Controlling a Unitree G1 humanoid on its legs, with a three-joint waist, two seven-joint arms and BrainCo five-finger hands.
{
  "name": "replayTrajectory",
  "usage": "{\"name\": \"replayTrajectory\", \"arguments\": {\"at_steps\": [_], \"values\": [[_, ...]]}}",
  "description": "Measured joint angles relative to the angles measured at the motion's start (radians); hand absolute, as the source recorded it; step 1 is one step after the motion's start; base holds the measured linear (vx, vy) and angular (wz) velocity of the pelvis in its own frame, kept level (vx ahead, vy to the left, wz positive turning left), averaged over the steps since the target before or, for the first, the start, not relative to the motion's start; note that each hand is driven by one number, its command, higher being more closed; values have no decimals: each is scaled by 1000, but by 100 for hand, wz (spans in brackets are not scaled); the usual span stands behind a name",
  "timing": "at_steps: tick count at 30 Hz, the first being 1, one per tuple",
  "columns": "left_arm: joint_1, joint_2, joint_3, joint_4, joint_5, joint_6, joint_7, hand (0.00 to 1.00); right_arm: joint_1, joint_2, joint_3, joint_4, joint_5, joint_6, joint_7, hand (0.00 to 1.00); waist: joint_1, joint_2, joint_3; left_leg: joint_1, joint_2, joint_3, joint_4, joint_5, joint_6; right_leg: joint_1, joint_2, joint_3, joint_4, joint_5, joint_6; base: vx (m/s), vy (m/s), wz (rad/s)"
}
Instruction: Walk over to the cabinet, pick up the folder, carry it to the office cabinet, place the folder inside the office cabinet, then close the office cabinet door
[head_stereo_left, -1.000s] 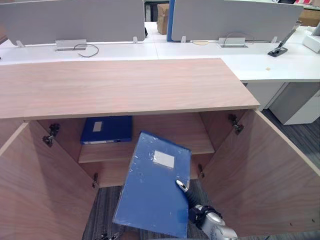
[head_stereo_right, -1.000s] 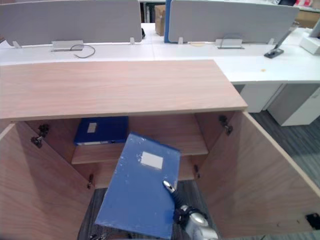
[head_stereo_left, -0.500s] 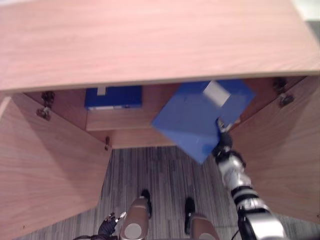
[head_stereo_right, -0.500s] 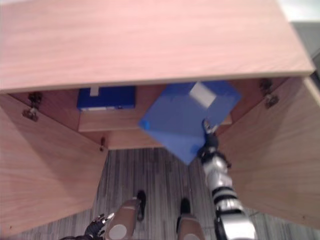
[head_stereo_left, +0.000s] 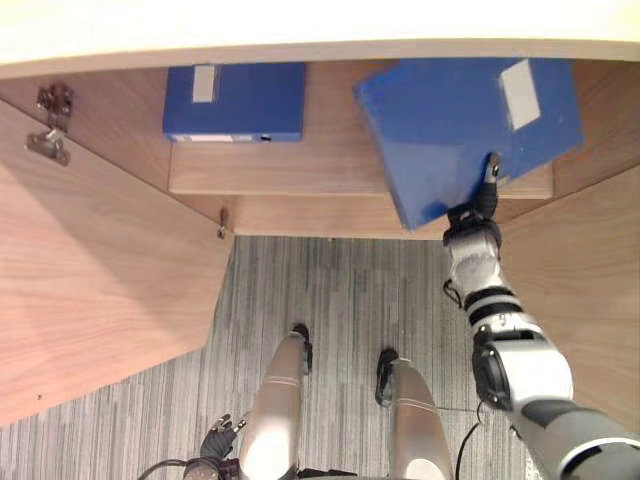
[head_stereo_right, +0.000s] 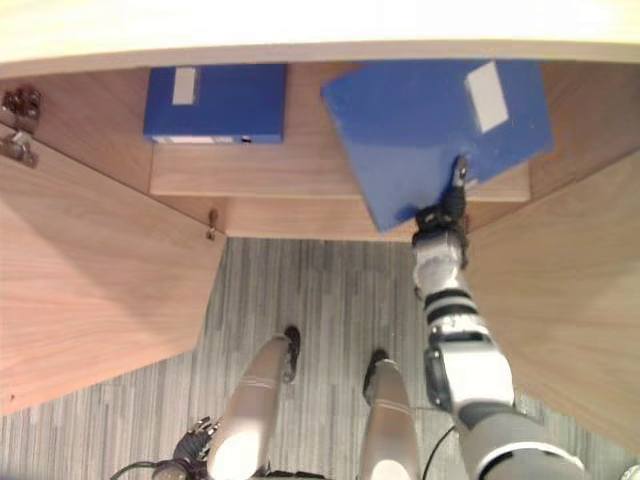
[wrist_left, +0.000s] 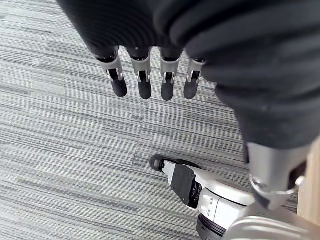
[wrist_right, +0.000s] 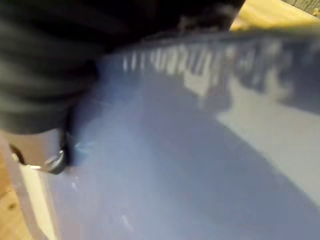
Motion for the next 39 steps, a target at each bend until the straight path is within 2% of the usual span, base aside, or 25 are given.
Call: {"name": "replayTrajectory", "arguments": {"at_steps": [4,5,8,13,16,23,27,29,33,39], "values": [[0,3,-23,-28,-35,6,11,0,-122,-58,131,73,40,1,-49,100,17,5,20,-34,-11,-23,-2,7,-8,-15,-14,-36,9,-14,-11,38,-26,30],[0,3,-38,-41,-43,9,17,0,-161,-77,184,94,64,2,-66,100,21,15,28,-45,-17,-37,-2,9,-9,-18,-22,-60,19,-18,-13,37,-37,38],[1,7,-54,-64,-52,10,27,0,-222,-109,242,110,118,1,-99,100,38,15,29,-76,-23,-52,-15,16,-13,-46,-29,-86,36,-19,-16,33,-42,34],[6,15,-77,-87,-62,10,38,0,-250,-123,311,155,152,-6,-142,100,48,13,36,-78,-34,-66,-53,30,-16,-48,-31,-99,43,-19,-16,45,-47,27],[10,21,-90,-108,-77,9,47,0,-252,-132,345,159,152,-10,-151,100,43,13,37,-77,-32,-75,-70,40,-18,-48,-31,-117,43,-19,-16,10,-58,12],[11,23,-92,-184,-99,-13,69,0,-314,-154,333,139,172,-53,-188,100,38,15,45,-147,-32,-105,-108,114,-39,-118,-32,-142,55,-19,-17,-86,-66,18],[11,18,-94,-199,-112,-15,83,0,-349,-202,248,115,175,-65,-216,100,47,21,58,-199,-38,-111,-116,149,-57,-171,-40,-155,86,-39,-53,-163,-42,23],[11,17,-94,-202,-112,-15,87,0,-371,-206,173,94,192,-95,-233,100,51,21,59,-229,-49,-115,-114,168,-60,-206,-54,-161,105,-49,-69,-158,-13,19],[11,16,-94,-202,-112,-14,91,0,-402,-250,89,71,214,-152,-268,100,53,21,60,-267,-52,-115,-91,179,-59,-240,-61,-164,134,-52,-74,-93,38,4],[10,17,-94,-201,-112,-14,102,0,-401,-258,61,60,214,-166,-294,100,36,20,61,-284,-61,-111,-85,186,-56,-261,-71,-159,147,-52,-74,-14,65,1]]}}
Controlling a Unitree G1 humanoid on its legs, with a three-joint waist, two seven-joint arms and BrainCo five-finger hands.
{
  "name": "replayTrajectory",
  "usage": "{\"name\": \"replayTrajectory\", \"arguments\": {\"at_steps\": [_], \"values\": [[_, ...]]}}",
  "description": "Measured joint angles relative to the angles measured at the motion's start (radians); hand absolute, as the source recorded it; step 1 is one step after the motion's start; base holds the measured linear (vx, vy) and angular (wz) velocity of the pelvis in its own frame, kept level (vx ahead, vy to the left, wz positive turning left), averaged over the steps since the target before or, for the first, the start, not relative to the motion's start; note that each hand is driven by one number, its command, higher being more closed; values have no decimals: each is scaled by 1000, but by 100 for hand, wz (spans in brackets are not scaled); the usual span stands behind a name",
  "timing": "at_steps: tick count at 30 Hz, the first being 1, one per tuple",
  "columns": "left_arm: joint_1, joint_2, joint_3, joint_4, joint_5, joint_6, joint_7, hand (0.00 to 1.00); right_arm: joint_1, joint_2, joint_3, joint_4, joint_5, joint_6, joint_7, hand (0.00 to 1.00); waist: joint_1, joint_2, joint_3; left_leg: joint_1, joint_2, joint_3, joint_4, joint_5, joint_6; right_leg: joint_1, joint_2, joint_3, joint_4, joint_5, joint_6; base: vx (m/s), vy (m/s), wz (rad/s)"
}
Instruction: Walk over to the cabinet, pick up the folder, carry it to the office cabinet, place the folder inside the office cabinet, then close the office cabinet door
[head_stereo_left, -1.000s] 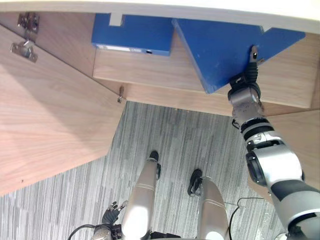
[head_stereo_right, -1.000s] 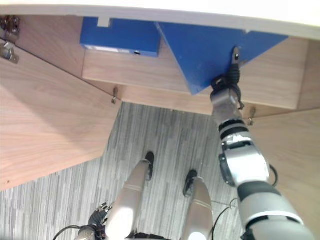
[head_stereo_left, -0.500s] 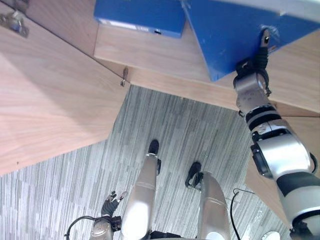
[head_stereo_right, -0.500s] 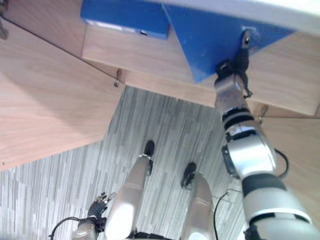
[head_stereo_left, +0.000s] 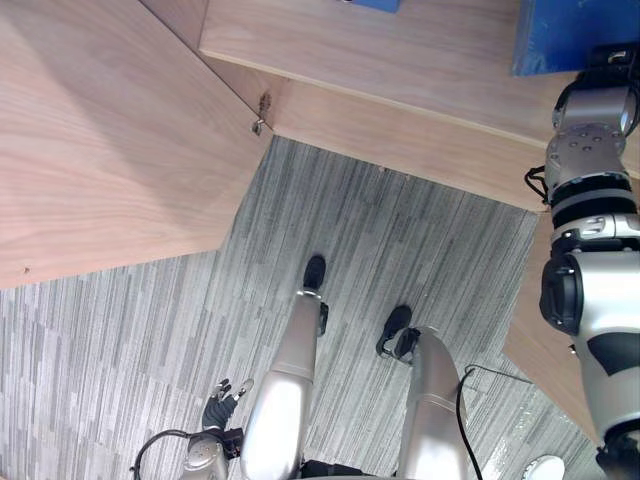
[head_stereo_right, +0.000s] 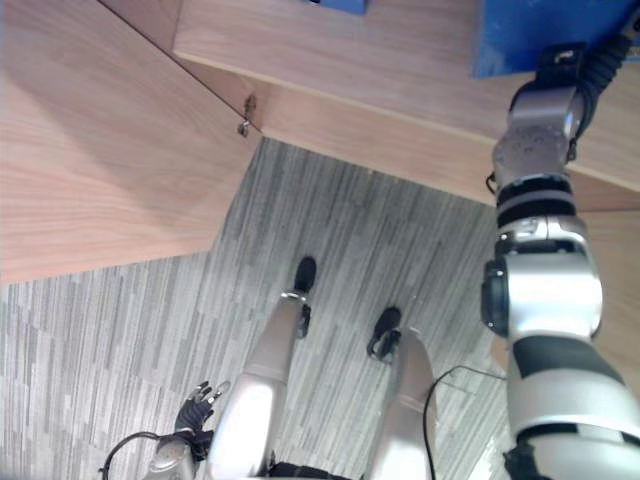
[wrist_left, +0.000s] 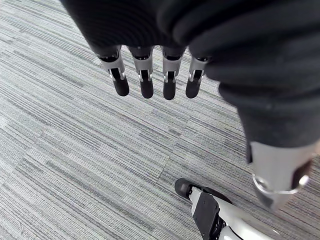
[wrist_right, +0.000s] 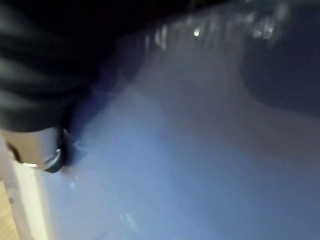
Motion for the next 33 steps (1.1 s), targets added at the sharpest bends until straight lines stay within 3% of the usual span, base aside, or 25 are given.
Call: {"name": "replayTrajectory", "arguments": {"at_steps": [3,4,14,18,21,23,26,28,29,31,33], "values": [[-2,0,0,0,0,0,1,0,1,3,5,6,8,0,-11,100,0,0,0,1,1,1,0,0,-1,-1,0,0,1,0,0,38,40,1],[-2,0,0,0,0,0,1,0,1,3,8,6,15,0,-11,0,0,-1,0,2,3,3,-1,0,-1,-1,0,0,2,0,0,46,38,2],[-3,2,0,-1,-15,-2,1,0,1,9,-50,-120,30,-21,21,0,-5,-7,2,48,12,11,-34,3,-4,38,2,-2,-18,1,0,26,22,0],[-3,4,-2,-2,-16,-10,1,0,1,4,-61,-130,-12,-31,60,0,-8,-10,1,53,13,12,-42,6,-4,44,3,-3,-28,3,2,20,33,0],[-3,11,-15,-5,-16,-18,-2,0,3,-30,14,-126,-79,-17,78,0,-14,-11,2,55,15,14,-65,17,-2,44,5,-4,-48,18,7,42,61,-3],[-3,16,-20,-6,-16,-19,-8,0,3,-66,99,-124,-140,18,101,0,-19,-13,2,60,16,17,-80,23,1,47,5,-4,-59,26,7,61,61,-4],[-2,26,-26,-15,-16,-21,-24,0,2,-113,279,-108,-297,112,172,0,-29,-21,2,92,16,24,-112,32,2,72,5,-3,-85,35,9,59,51,-2],[11,50,-45,-44,-16,-28,-46,0,-9,-140,460,-107,-460,198,260,0,-30,-42,1,118,23,33,-157,49,0,81,8,-3,-110,51,9,60,32,-8],[13,55,-50,-47,-16,-30,-51,0,-13,-143,506,-107,-490,214,278,0,-30,-47,1,123,26,37,-168,53,0,84,9,-3,-118,54,8,64,32,-10],[34,78,-66,-79,-18,-34,-79,0,-18,-154,636,-109,-685,286,373,0,-32,-58,0,148,29,45,-217,74,-1,96,10,-4,-148,67,7,76,34,-4],[58,93,-87,-109,-18,-37,-102,0,-17,-165,728,-131,-800,319,442,0,-36,-61,2,178,29,52,-257,88,1,117,10,-4,-177,76,8,84,44,-1]]}}
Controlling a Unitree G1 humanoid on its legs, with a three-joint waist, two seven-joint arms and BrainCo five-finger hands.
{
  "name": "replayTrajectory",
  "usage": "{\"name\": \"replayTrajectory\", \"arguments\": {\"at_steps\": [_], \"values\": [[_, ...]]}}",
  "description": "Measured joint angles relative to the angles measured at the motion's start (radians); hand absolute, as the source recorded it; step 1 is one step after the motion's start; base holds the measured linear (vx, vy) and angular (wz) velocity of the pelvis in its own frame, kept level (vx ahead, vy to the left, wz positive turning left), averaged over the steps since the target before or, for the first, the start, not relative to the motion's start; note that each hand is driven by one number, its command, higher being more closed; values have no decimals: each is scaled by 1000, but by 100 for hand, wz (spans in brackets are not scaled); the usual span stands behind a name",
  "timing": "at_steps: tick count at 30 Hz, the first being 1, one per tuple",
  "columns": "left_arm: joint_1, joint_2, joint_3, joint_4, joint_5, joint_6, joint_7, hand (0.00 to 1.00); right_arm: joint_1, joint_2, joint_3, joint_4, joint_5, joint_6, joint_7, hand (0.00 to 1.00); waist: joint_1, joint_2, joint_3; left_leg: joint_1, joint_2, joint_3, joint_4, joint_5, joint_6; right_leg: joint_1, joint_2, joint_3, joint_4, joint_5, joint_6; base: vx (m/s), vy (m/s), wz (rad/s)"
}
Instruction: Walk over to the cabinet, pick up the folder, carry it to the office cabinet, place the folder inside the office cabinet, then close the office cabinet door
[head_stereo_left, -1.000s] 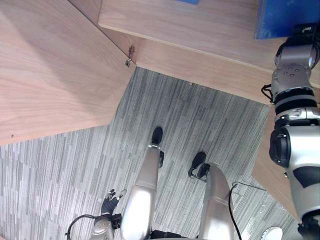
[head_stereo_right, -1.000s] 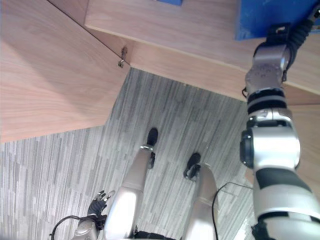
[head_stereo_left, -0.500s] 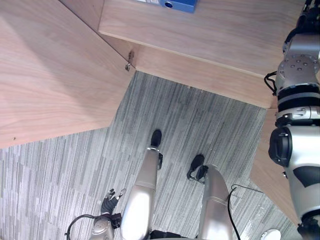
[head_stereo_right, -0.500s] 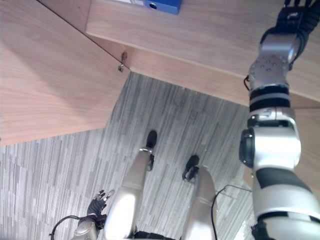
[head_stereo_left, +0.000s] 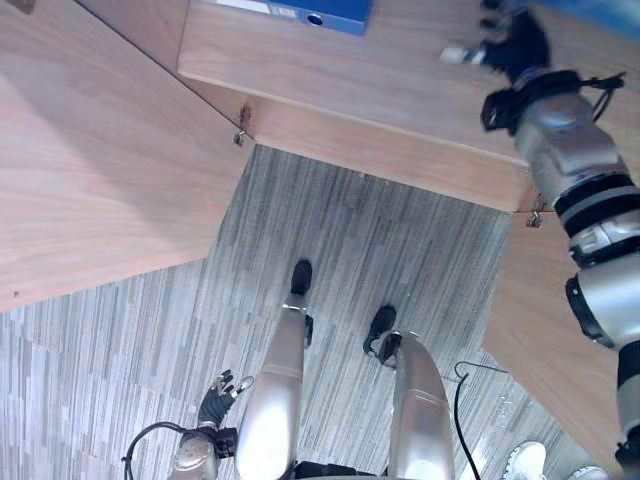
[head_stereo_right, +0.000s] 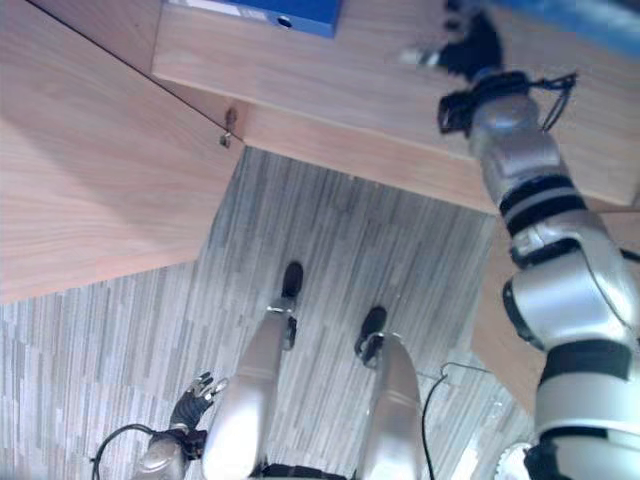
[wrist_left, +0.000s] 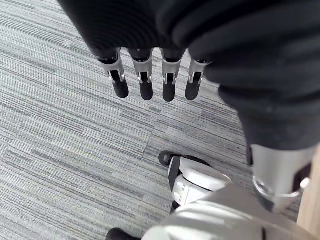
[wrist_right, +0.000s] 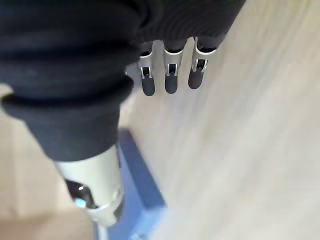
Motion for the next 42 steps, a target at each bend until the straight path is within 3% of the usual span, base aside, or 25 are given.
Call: {"name": "replayTrajectory", "arguments": {"at_steps": [4,8,17,23,27,29,30,31,32,35,38,42], "values": [[46,8,-6,-34,-1,-4,-14,0,22,-40,69,-56,-88,9,111,0,-6,-4,1,91,1,18,-97,29,6,72,0,-1,-76,28,8,94,59,-6],[56,11,-10,-31,-1,-7,-15,0,79,-57,101,-73,-64,8,160,0,-5,-12,0,187,6,52,-230,79,14,128,1,-1,-162,69,18,108,57,-15],[56,34,-43,-31,1,-23,-42,0,141,-57,99,-22,-34,9,195,0,-5,-12,-4,330,9,93,-404,141,25,209,4,-1,-247,105,30,97,2,-13],[58,49,-69,-33,1,-25,-58,0,209,-38,93,7,-171,2,212,0,2,-11,-18,387,18,114,-446,154,28,258,16,-1,-294,125,29,92,-22,-9],[68,62,-95,-33,5,-26,-70,0,281,0,53,20,-271,-6,217,0,10,-6,-42,408,34,119,-447,175,31,277,35,-1,-301,173,28,81,-30,-10],[72,67,-107,-33,4,-26,-72,0,312,20,54,43,-350,-15,219,0,13,1,-43,436,60,120,-446,182,31,240,46,4,-196,214,14,77,-55,-34],[71,56,-113,-37,10,-26,-75,0,317,23,52,60,-400,-24,220,0,26,20,-44,444,90,121,-447,182,31,171,72,29,-172,156,8,23,-70,-22],[71,61,-115,-31,15,-29,-79,0,337,27,10,69,-442,-34,218,0,21,17,-45,445,72,119,-445,185,25,203,72,30,-394,334,7,-8,-64,8],[68,64,-119,-21,18,-28,-79,0,351,26,-19,80,-465,-38,213,0,9,24,-51,449,63,114,-444,172,8,218,63,34,-414,327,5,12,-61,20],[65,40,-117,-11,24,-27,-78,0,312,72,-133,197,-602,-41,130,0,31,52,-60,435,81,130,-446,165,-1,241,94,59,-530,347,-4,-7,-93,-24],[65,20,-104,0,26,-26,-71,0,305,81,-191,243,-644,-47,63,0,30,71,-61,429,87,130,-458,165,-1,232,104,69,-551,372,-2,-59,-31,-16],[64,4,-78,5,26,-27,-61,0,281,76,-293,266,-654,-45,-16,0,35,77,-66,381,81,130,-487,162,0,165,99,79,-549,395,5,-80,12,-3]]}}
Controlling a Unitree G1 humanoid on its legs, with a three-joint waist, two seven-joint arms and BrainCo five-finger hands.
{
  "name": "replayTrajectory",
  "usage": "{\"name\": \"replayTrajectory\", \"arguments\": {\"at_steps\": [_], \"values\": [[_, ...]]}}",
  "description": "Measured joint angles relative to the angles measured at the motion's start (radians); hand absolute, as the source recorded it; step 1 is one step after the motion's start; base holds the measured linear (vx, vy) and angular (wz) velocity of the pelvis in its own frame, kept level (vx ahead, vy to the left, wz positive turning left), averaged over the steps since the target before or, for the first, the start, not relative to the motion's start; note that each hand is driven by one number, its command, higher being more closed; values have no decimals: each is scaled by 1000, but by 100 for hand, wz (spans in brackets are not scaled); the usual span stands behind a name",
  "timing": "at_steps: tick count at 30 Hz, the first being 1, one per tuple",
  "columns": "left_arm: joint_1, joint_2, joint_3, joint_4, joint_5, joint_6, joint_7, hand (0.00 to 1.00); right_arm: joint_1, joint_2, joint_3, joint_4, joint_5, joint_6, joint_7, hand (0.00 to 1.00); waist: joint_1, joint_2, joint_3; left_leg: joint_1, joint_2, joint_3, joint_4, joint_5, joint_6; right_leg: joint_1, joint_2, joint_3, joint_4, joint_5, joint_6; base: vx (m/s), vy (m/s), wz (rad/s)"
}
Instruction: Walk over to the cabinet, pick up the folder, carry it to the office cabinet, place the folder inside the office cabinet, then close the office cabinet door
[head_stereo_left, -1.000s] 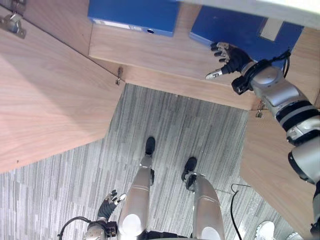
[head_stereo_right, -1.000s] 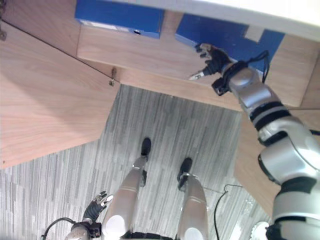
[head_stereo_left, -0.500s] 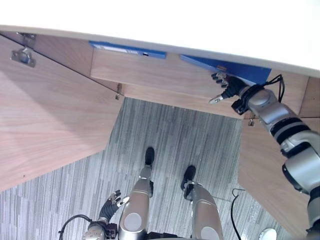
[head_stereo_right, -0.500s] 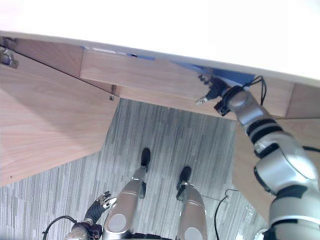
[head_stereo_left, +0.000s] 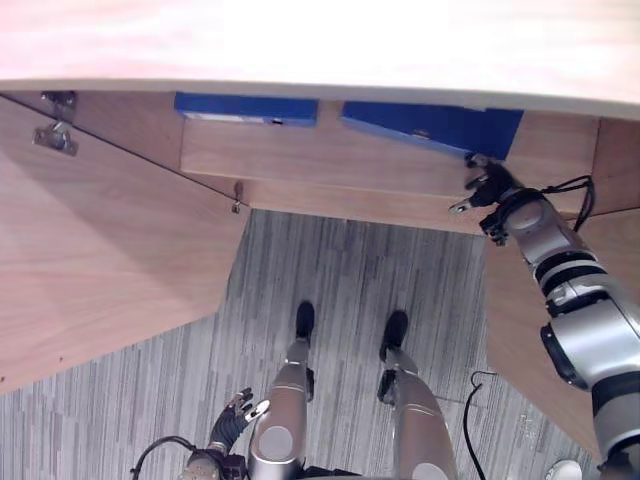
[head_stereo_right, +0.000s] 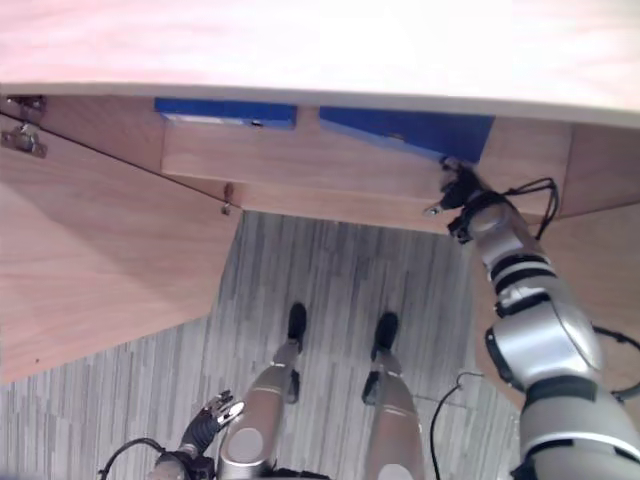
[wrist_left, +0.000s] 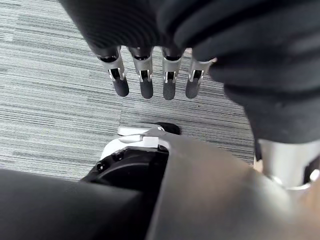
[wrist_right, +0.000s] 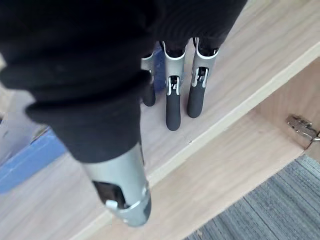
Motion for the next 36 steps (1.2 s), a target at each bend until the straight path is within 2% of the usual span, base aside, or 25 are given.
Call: {"name": "replayTrajectory", "arguments": {"at_steps": [1,5,9,18,22,26,28,31,36], "values": [[-6,-3,6,0,0,3,5,0,-17,-15,-7,0,0,1,-25,0,0,0,0,-19,-10,2,-9,14,7,-25,-10,3,0,12,3,-105,22,-4],[-7,-19,30,-2,1,7,9,0,-26,-51,18,-13,0,8,-48,0,12,2,1,-41,-26,10,-18,31,17,-57,-31,9,9,23,10,-88,10,1],[-8,-32,55,-19,9,8,11,0,-62,-96,85,-59,0,8,-73,0,12,3,0,-85,-29,13,-26,48,14,-112,-35,12,20,30,11,-36,-33,-3],[-11,-58,90,-16,19,8,37,0,-147,-154,203,-97,-1,13,-82,0,16,9,-6,-135,-23,15,-25,63,5,-178,-32,11,46,31,6,26,-29,-2],[-11,-75,113,-14,21,7,52,0,-154,-164,209,-118,-3,44,-84,0,16,9,-6,-141,-24,12,-28,68,4,-182,-35,4,49,30,5,44,-1,5],[-19,-80,117,2,23,-1,65,0,-153,-164,192,-169,-25,49,-91,0,12,9,-6,-142,-25,13,-50,85,4,-200,-37,4,59,30,5,0,0,0],[-20,-89,134,7,28,-1,72,0,-150,-152,177,-210,-87,50,-93,0,4,9,-6,-140,-25,15,-53,89,3,-202,-37,5,62,30,5,0,0,0],[-22,-97,149,17,31,-4,78,0,-135,-116,109,-251,-143,51,-102,0,-4,9,-6,-138,-24,20,-53,91,3,-204,-37,7,66,31,4,6,-3,-1],[-31,-108,163,44,37,-13,94,0,-58,-55,70,-276,-213,53,-106,0,-10,8,-5,-119,-22,38,-61,93,3,-200,-32,22,66,34,1,21,-8,-9]]}}
